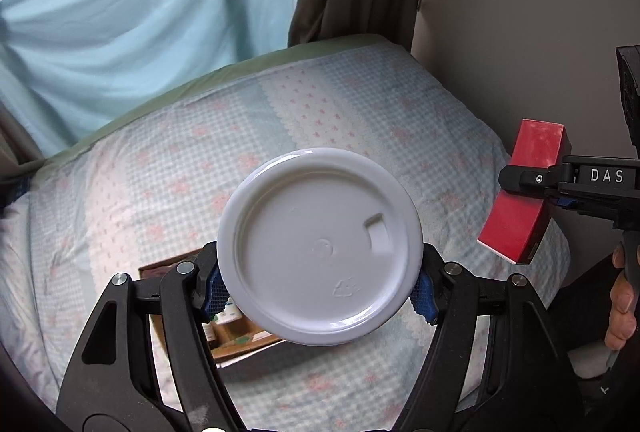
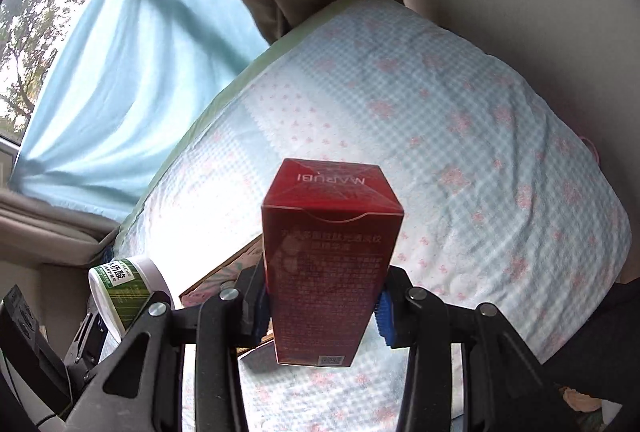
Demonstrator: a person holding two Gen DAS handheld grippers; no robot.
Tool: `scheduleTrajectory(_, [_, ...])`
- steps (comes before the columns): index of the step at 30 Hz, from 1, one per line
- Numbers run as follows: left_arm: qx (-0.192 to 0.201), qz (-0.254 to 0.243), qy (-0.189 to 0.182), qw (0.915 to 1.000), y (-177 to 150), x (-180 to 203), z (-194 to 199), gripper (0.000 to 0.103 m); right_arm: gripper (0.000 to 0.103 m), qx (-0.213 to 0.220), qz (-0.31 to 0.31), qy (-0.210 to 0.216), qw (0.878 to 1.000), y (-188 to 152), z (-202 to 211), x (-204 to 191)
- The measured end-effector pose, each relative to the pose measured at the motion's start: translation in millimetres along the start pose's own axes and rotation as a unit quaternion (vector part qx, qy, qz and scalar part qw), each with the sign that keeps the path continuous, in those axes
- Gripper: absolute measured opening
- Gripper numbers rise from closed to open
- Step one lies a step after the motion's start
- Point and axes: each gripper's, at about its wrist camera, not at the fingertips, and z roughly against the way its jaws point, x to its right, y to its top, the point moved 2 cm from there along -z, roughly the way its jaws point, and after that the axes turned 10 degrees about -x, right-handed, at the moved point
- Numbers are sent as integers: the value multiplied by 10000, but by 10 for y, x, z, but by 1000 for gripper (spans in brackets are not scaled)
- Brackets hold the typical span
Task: Organize rigid objects
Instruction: 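Carry the green jar with the left gripper while the right gripper carries the red box to the box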
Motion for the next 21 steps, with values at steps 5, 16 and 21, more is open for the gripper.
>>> scheduleTrajectory(5, [-106,349,218,9991,-272,-502,39,68,38,-189,392,144,9990,-225,-261,-478])
scheduleTrajectory(16, [-563,1239,469,9896,-724,-1238,-395,68,38,-866,1839,-287,9787,-410,-1223,-1113])
scheduleTrajectory(21, [-1002,1422,403,9839,-782,-1389,-851,68,38,-1279,2299,-626,9627,-426,-1705,-1153])
